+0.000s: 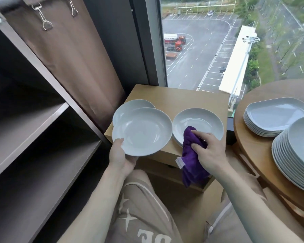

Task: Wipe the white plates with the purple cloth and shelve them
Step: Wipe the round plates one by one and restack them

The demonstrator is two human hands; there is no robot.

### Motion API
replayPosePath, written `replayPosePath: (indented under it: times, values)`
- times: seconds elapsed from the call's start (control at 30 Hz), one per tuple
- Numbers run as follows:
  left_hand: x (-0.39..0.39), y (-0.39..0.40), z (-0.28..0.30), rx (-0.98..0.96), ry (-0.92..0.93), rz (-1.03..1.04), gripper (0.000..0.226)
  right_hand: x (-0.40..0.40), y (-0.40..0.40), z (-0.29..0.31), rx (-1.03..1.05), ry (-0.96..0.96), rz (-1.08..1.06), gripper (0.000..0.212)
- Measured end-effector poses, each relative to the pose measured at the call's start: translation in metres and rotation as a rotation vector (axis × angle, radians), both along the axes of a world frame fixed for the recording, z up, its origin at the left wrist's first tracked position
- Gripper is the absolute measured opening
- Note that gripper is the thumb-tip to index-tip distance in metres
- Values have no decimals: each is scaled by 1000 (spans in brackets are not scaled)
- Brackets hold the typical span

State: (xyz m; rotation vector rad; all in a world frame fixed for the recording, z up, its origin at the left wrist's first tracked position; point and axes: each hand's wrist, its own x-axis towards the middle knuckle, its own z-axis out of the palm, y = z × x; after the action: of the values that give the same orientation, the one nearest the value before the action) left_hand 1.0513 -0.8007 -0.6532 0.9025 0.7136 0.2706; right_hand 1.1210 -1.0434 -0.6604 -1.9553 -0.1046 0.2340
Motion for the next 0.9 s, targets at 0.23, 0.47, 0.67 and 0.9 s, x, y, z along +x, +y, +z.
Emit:
replayPosePath:
  times: [0.23,0.47,0.67,0.9]
  values:
    - [27,9,6,-77,43,17,57,5,17,4,155,24,-3,40]
    - [44,14,1,-154,3,94,59,16,16,4,211,2,-13,40]
    - [56,32,-17,-48,53,165,48,17,13,-2,239,25,-13,39]
    - [43,54,-37,512,621,-195,33,18,19,-7,229,38,4,40]
